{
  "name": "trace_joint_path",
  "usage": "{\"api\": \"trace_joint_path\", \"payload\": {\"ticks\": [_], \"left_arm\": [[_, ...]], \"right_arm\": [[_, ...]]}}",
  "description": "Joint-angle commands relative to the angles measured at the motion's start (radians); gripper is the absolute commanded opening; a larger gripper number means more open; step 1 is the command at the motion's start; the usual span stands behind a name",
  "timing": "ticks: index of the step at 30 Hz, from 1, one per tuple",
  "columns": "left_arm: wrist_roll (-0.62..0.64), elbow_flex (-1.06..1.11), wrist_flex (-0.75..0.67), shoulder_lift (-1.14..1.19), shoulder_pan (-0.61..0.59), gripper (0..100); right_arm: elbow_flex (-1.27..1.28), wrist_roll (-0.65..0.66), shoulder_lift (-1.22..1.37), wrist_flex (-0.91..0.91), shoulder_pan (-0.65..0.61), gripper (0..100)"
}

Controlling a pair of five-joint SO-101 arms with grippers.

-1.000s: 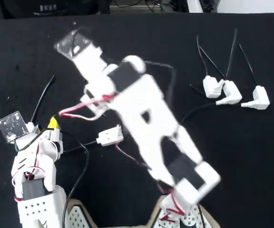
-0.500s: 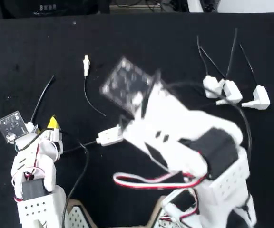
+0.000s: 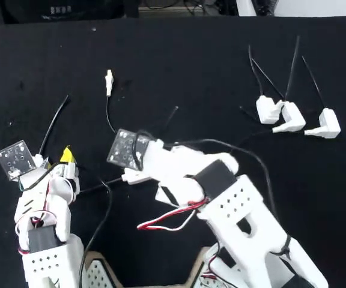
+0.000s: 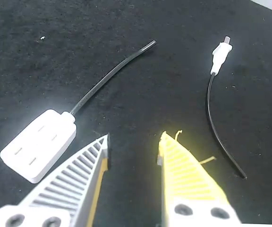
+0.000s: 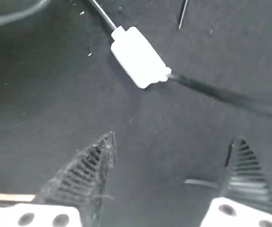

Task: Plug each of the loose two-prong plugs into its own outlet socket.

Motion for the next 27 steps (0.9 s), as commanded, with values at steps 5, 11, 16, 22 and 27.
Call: {"api": "trace_joint_path", "payload": {"ticks": [5, 11, 16, 22, 27], "left_arm": [[0.005, -0.036, -0.003, -0.008, -0.018, 18], [0.005, -0.038, -0.003, -0.008, -0.021, 18], [0.003, -0.042, -0.003, -0.008, -0.021, 18], [0.003, -0.045, -0.005, -0.008, -0.039, 18], [0.011, -0.041, -0.075, -0.008, -0.162, 18]], "right_arm": [[0.021, 0.16, -0.016, -0.155, 0.015, 35.8], [-0.031, 0.17, 0.142, -0.19, -0.041, 35.8], [-0.159, 0.169, 0.317, -0.163, -0.055, 35.8], [-0.214, 0.229, 0.387, -0.152, -0.068, 35.3], [-0.177, 0.324, 0.39, -0.15, -0.129, 35.3]]}}
